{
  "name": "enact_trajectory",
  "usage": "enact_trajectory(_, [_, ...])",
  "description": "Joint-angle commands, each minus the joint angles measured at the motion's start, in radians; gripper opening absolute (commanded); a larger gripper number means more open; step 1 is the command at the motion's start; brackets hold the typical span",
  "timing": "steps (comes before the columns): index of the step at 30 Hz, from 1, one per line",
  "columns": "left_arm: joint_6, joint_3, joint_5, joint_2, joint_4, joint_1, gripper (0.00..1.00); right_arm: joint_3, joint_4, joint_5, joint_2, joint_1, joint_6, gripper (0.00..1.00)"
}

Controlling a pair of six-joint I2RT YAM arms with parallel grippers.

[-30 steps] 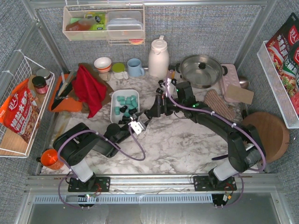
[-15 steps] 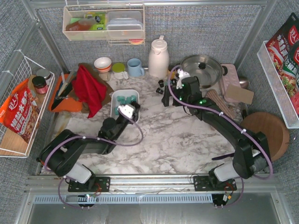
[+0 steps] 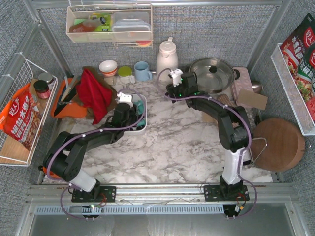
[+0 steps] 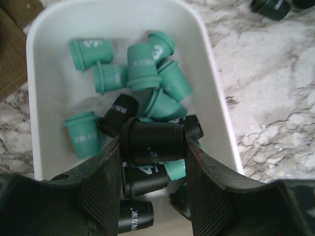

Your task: Mix the coffee capsules in the storage basket

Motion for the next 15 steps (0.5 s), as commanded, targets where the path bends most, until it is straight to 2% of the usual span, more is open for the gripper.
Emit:
enact_trajectory(1, [-0.095,0.011,-0.001,0.028,-0.050,0.011,0.59,0.116,-0.022,-0.142,0.105,0.010,-0.269,0.67])
enact_trajectory(4, [-0.121,0.009,-0.015,0.030,-0.036,0.015,0.81,0.188,-0.096,-0.184,0.171,0.009,-0.331,0.62])
enact_trajectory(5, [-0.125,0.008,-0.020,0.027,-0.032,0.015,0.95,0.225,-0.122,-0.188,0.192,0.010,-0.345,0.61])
enact_trajectory(6, [-0.127,0.005,-0.020,0.018,-0.023,0.015,0.99,0.251,-0.145,-0.189,0.214,0.009,-0.357,0.60])
enact_trajectory(15, [-0.089,-0.098,-0.055,-0.148,0.089,0.015,0.99,0.397,-0.268,-0.187,0.346,0.009,-0.428,0.54])
